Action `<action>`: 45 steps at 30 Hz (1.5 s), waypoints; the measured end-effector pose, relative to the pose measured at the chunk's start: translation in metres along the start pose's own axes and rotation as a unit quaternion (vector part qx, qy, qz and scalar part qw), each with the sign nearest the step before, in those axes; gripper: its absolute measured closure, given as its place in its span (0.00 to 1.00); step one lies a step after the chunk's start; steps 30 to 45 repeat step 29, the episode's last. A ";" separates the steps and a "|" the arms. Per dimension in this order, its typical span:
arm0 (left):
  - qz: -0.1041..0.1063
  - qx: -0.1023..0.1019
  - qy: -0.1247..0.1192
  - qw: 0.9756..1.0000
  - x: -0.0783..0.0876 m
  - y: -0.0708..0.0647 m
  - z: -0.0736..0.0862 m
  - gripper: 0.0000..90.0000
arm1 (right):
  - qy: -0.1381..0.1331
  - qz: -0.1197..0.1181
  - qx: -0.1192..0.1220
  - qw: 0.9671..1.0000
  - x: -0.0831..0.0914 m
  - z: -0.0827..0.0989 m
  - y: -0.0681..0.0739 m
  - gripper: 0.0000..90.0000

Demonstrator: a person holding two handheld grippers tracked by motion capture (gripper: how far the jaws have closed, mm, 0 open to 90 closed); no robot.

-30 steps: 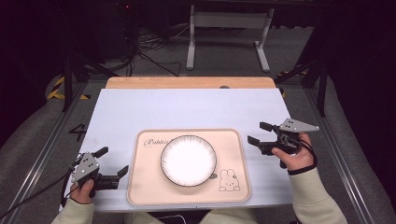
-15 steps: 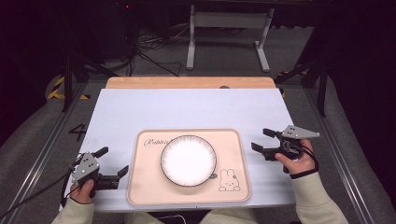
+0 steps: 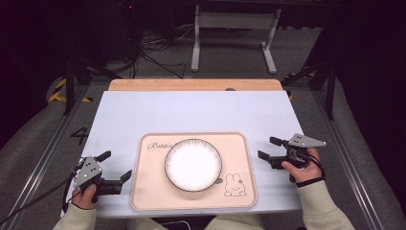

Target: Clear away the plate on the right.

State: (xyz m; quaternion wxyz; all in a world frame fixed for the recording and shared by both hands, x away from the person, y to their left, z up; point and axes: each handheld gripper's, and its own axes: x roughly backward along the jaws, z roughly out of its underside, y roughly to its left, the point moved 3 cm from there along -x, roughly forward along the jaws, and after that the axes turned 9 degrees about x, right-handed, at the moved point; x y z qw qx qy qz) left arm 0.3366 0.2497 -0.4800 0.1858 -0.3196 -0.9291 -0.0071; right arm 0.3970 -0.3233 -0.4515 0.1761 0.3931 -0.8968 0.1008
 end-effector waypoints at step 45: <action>0.000 0.000 -0.002 1.000 0.000 0.000 0.000 0.00 | 0.005 0.001 0.001 1.000 -0.001 0.015 0.008 0.11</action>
